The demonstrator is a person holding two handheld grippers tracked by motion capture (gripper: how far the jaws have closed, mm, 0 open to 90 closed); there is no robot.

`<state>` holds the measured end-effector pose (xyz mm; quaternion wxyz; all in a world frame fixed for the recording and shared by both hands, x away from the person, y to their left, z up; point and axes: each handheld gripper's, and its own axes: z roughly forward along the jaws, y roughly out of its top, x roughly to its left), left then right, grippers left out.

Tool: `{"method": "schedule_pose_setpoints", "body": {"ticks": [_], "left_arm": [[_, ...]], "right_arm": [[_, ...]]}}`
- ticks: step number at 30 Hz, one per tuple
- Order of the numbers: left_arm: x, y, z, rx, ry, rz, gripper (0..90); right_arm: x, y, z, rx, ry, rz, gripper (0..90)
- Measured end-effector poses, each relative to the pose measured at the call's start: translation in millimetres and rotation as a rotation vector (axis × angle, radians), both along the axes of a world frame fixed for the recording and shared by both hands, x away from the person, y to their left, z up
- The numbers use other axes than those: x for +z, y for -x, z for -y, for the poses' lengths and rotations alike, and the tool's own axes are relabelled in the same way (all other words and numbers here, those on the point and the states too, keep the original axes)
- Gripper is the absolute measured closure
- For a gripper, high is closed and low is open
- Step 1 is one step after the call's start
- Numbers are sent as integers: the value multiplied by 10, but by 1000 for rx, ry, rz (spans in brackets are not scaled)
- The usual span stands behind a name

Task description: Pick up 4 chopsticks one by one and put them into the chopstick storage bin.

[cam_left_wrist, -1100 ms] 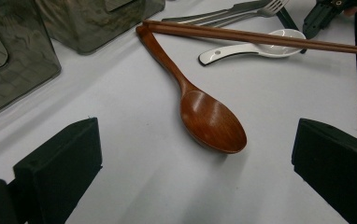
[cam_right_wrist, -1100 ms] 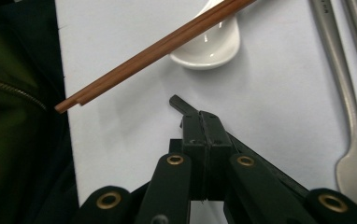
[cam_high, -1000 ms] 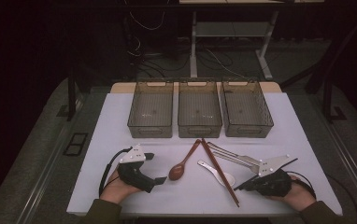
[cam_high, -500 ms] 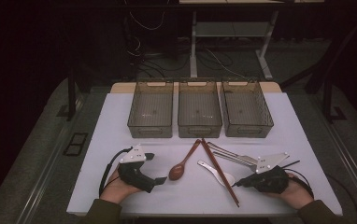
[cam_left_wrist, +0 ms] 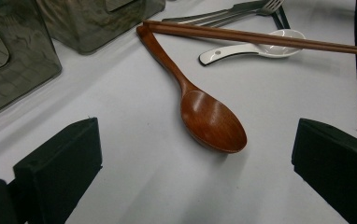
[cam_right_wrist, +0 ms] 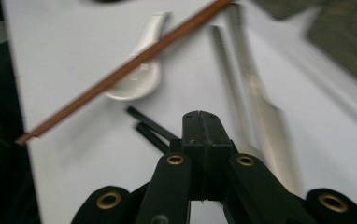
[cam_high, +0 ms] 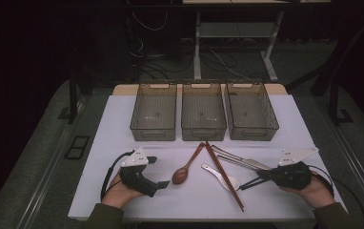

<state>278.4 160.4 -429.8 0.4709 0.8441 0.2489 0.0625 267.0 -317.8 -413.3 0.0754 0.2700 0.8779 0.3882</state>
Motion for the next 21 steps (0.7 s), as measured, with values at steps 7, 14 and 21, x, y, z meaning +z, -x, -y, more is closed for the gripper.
{"method": "schedule_pose_setpoints", "body": {"ticks": [7,14,21], "left_arm": [[-9,-2,13,4,-1,-4,6],[-16,-6,14,6,2,-6,6],[-22,-5,13,6,1,-8,6]], "right_arm": [[73,-167,405,-180,63,-8,894],[-26,-403,616,-292,128,-45,894],[-157,-614,787,-390,191,-88,894]]}}
